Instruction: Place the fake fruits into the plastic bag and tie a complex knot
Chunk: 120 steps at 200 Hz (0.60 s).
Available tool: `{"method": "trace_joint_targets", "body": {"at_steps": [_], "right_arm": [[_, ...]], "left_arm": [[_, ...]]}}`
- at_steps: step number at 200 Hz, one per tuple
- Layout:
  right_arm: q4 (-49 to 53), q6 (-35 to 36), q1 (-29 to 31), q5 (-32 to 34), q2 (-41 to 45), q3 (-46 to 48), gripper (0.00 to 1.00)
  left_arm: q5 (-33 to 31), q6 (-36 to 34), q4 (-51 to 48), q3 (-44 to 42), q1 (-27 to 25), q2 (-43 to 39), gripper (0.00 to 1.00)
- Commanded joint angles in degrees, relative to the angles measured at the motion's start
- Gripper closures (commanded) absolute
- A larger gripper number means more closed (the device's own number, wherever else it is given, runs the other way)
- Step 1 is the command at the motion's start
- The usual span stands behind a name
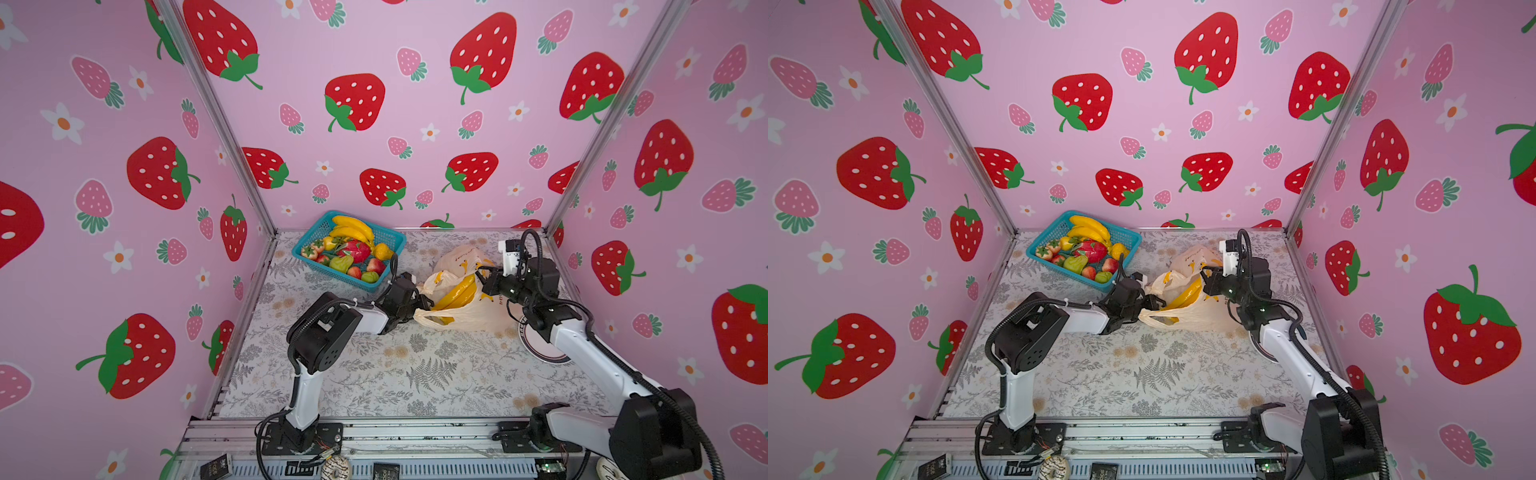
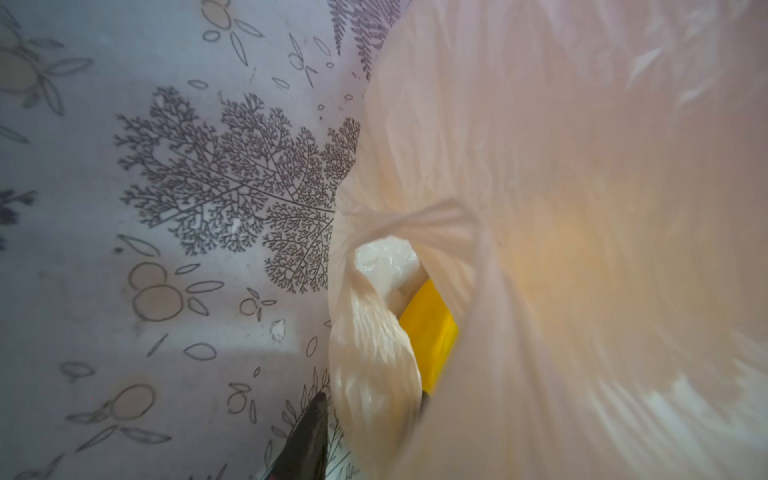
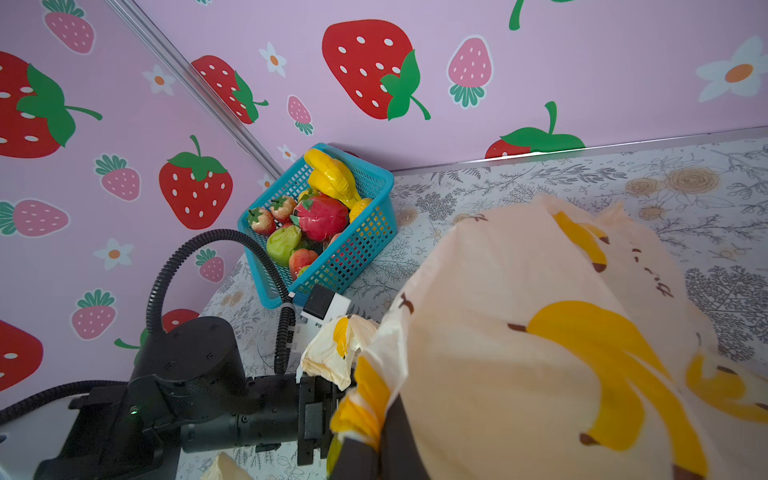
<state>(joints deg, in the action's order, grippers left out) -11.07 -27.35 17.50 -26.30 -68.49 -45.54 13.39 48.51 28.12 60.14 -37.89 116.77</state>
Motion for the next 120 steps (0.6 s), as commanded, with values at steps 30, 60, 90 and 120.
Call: {"method": "trace_joint_targets", "body": {"at_steps": [30, 60, 90, 120], "right_arm": [[0.0, 0.4, 0.3, 0.3, 0.2, 0.1, 1.00], [0.2, 0.5, 0.2, 0.6, 0.6, 0.1, 1.00], [0.9, 1.1, 0.3, 2.8, 1.8, 0.2, 1.00], [3.2, 2.7, 0.1, 10.5, 6.2, 0.4, 1.00]], "left_arm": [[-0.2, 1.5, 0.8, 4.2, -0.4, 2.3, 0.71], [0.2, 1.5, 1.5, 4.0, -0.4, 1.6, 0.85], [1.8, 0.1, 2.2, 1.9, -0.5, -2.6, 1.00], [5.8, -1.7, 1.3, -1.0, -0.7, -9.9, 1.00]]}}
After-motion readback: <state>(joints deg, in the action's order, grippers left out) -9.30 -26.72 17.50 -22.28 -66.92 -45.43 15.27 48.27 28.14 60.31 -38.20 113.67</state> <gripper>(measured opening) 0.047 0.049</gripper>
